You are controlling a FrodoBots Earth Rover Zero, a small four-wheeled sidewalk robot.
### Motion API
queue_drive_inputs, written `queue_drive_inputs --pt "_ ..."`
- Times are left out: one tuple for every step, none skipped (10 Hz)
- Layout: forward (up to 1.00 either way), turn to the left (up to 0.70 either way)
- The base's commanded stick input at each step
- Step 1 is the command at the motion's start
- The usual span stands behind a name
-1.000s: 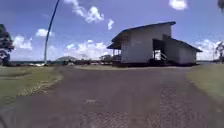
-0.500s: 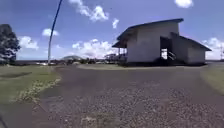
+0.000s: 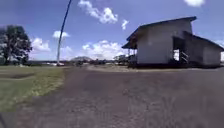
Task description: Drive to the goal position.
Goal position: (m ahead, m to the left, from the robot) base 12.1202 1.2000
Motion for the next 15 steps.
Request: queue_drive_inputs --pt "1.0 0.19" --pt "1.0 0.16" --pt "0.85 0.1" --pt "0.85 0.27" --pt "0.85 0.32" --pt "0.85 0.33" --pt "0.85 0.02" --pt "0.85 0.02" --pt "0.85 0.04" --pt "0.85 0.28" --pt "0.85 0.34" --pt "0.85 0.31" --pt "0.85 0.24" --pt "0.85 0.13" --pt "0.85 0.05"
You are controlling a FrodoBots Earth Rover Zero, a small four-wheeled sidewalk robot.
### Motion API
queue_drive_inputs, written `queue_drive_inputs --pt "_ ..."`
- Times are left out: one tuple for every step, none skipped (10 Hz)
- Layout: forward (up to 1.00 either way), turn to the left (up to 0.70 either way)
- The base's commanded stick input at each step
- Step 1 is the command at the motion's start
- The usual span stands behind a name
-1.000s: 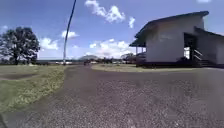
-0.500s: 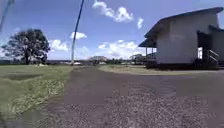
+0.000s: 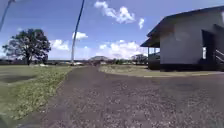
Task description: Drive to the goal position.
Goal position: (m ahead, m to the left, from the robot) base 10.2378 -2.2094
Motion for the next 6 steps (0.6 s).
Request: queue_drive_inputs --pt "0.85 0.01" --pt "0.85 0.0" --pt "0.85 0.0" --pt "0.85 0.0" --pt "0.85 0.02" --pt "0.98 0.0"
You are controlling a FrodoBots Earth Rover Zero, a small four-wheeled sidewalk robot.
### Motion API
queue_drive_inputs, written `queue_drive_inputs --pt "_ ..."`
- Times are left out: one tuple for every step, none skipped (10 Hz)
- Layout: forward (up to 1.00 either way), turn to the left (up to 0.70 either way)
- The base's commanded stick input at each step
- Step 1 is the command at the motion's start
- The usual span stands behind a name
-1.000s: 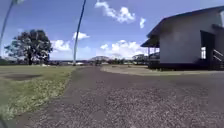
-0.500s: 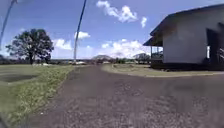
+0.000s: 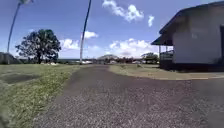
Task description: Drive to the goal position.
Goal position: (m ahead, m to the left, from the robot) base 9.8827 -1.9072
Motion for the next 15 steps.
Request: queue_drive_inputs --pt "1.0 0.0" --pt "1.0 0.22" --pt "1.0 0.32" --pt "1.0 0.17" --pt "1.0 0.07" --pt "1.0 0.03" --pt "1.0 0.03" --pt "1.0 0.03" --pt "1.0 0.06" --pt "1.0 0.26" --pt "1.0 0.35" --pt "1.0 0.04" --pt "1.0 0.07" --pt "1.0 0.19" --pt "1.0 0.39"
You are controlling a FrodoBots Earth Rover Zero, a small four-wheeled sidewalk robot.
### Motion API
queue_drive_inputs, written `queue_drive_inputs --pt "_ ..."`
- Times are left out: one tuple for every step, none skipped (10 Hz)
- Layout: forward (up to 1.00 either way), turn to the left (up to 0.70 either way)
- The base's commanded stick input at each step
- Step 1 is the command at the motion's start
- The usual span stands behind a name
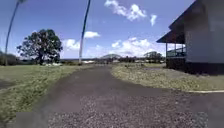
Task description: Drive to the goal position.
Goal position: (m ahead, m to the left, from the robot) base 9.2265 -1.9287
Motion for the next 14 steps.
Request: queue_drive_inputs --pt "1.0 0.21" --pt "1.0 0.08" --pt "1.0 0.03" --pt "1.0 0.03" --pt "1.0 0.12" --pt "1.0 0.38" --pt "1.0 0.31" --pt "1.0 0.15" --pt "1.0 0.04" --pt "1.0 0.03" --pt "1.0 0.12" --pt "1.0 0.38" --pt "1.0 0.4" --pt "1.0 0.1"
